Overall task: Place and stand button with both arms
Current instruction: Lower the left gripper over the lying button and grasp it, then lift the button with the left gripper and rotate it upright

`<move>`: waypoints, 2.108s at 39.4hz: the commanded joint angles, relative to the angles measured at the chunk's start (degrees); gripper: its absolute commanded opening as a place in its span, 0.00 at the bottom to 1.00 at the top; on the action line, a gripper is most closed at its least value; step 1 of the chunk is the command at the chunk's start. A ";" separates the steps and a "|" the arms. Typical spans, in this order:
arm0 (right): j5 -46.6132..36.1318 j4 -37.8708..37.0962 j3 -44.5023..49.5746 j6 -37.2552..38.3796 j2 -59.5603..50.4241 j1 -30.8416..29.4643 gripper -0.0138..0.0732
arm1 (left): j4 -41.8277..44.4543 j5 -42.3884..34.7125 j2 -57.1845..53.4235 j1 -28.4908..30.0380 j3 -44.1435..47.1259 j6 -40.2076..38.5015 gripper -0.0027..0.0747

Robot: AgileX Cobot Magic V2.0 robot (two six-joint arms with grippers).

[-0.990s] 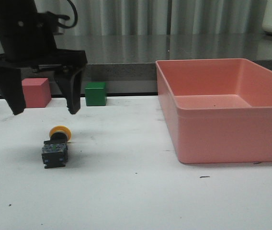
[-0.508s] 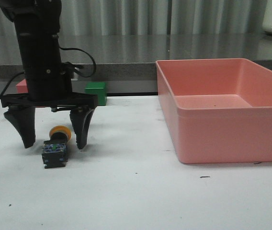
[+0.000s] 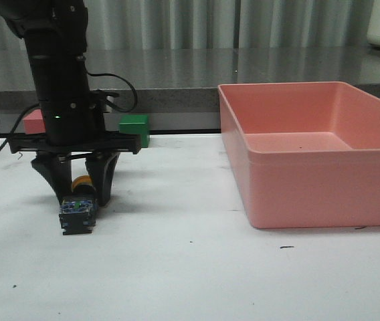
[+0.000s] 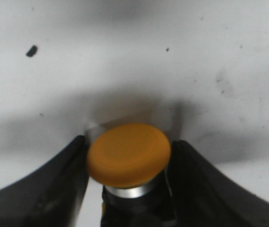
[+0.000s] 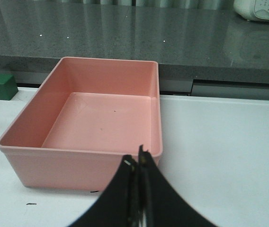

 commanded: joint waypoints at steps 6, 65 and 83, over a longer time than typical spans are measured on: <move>-4.47 -1.00 -1.48 -0.45 0.55 -0.15 0.08 | -0.78 -0.42 -3.00 0.16 -1.59 -0.76 0.22; -4.47 -1.00 -1.48 -0.45 0.55 -0.15 0.08 | 14.44 -104.76 -32.43 0.19 57.26 5.64 0.19; -4.47 -1.00 -1.48 -0.45 0.55 -0.15 0.08 | 5.71 -139.37 -18.30 0.19 64.91 14.02 0.19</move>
